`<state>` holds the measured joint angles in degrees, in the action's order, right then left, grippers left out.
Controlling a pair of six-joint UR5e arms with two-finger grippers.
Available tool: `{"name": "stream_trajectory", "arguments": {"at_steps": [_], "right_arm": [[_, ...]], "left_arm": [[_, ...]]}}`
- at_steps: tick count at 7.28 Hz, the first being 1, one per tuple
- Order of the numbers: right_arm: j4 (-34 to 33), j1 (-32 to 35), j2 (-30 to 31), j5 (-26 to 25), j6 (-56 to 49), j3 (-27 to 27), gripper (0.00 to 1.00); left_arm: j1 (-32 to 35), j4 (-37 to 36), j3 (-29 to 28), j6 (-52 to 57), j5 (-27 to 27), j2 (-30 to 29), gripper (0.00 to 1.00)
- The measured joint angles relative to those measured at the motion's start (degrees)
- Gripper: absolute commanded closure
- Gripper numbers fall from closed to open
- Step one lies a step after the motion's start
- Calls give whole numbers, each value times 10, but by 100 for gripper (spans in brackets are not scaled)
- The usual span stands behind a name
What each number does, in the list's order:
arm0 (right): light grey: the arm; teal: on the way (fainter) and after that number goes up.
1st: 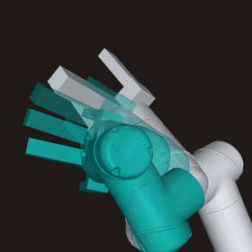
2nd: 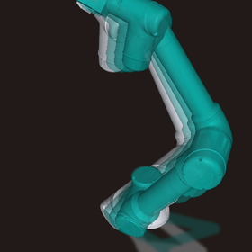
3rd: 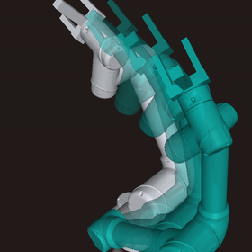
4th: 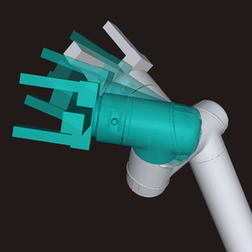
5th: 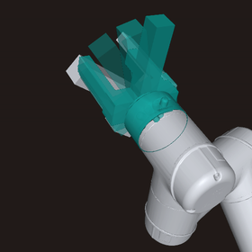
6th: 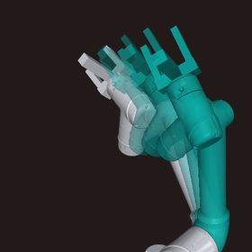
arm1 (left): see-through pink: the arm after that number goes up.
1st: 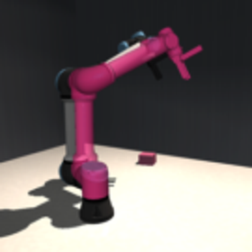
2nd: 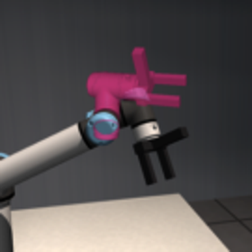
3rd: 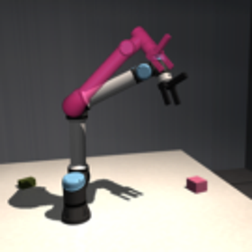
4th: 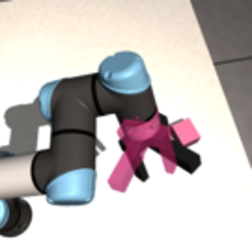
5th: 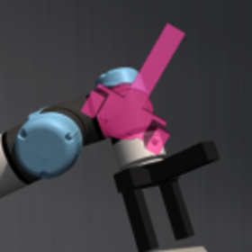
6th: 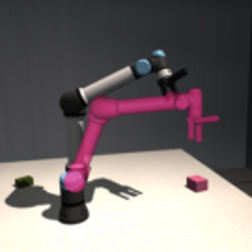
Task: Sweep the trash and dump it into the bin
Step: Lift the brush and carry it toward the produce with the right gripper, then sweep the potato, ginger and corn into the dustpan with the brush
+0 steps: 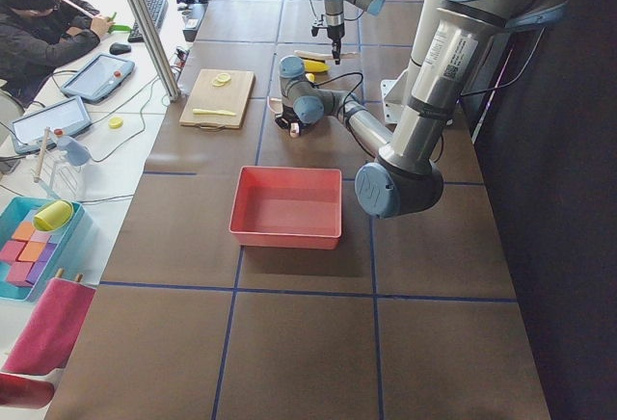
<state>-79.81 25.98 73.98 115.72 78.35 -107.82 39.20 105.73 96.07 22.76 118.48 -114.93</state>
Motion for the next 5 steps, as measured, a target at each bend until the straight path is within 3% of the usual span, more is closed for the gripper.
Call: {"name": "stream_trajectory", "arguments": {"at_steps": [5], "right_arm": [[-16,-6,-68,1,28,36,100]], "left_arm": [[0,0,1,-1,0,0,100]]}}
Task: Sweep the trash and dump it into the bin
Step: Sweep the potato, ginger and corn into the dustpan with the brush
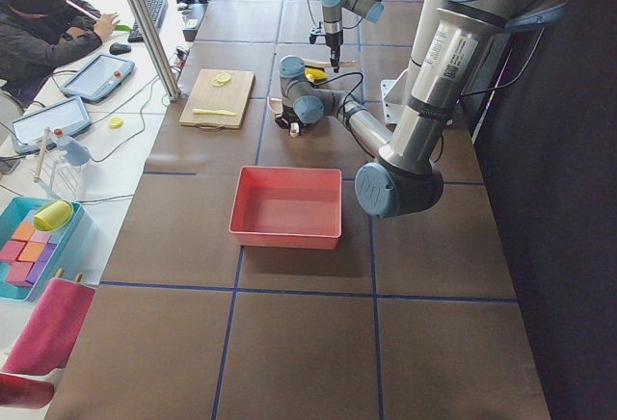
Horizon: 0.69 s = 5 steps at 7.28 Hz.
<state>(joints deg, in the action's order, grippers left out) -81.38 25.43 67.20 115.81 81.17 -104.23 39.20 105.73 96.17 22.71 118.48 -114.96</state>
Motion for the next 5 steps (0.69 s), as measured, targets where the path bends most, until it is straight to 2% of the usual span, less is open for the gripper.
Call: {"name": "stream_trajectory", "arguments": {"at_steps": [5], "right_arm": [[-3,-4,-58,0,27,37,100]], "left_arm": [[0,0,2,0,0,1,100]]}}
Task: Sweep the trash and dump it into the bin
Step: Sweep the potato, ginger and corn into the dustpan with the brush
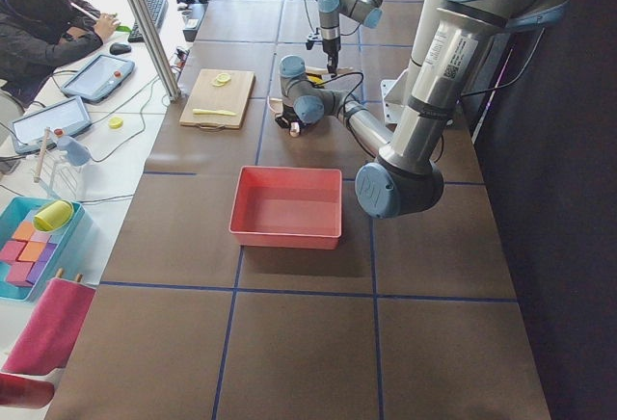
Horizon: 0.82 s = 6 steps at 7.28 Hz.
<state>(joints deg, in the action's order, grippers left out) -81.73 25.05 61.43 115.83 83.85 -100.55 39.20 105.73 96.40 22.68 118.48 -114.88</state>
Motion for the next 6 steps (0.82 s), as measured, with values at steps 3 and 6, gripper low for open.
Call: {"name": "stream_trajectory", "arguments": {"at_steps": [3,6], "right_arm": [[0,-5,-14,0,21,1,100],[-1,-7,-27,0,22,3,100]], "left_arm": [[0,0,1,0,0,0,100],[0,0,0,0,0,0,100]]}}
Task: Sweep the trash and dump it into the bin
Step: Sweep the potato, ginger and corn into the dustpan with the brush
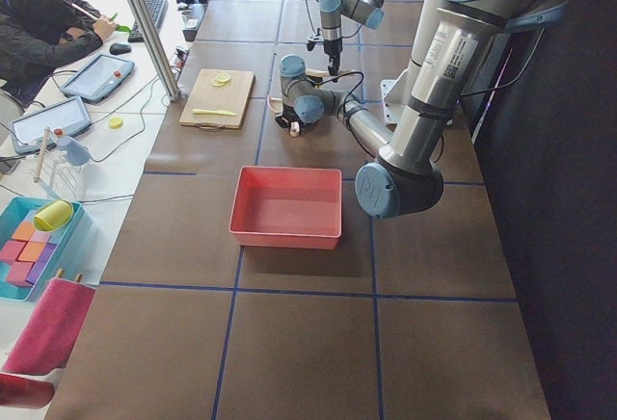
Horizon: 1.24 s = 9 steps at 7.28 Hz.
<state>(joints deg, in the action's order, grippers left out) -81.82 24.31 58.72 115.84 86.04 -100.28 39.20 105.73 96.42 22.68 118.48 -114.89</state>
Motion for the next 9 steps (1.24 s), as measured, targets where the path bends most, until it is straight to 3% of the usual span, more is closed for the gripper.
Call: {"name": "stream_trajectory", "arguments": {"at_steps": [9], "right_arm": [[1,-4,-32,0,2,23,100]], "left_arm": [[-4,-40,-5,-3,7,-13,100]]}}
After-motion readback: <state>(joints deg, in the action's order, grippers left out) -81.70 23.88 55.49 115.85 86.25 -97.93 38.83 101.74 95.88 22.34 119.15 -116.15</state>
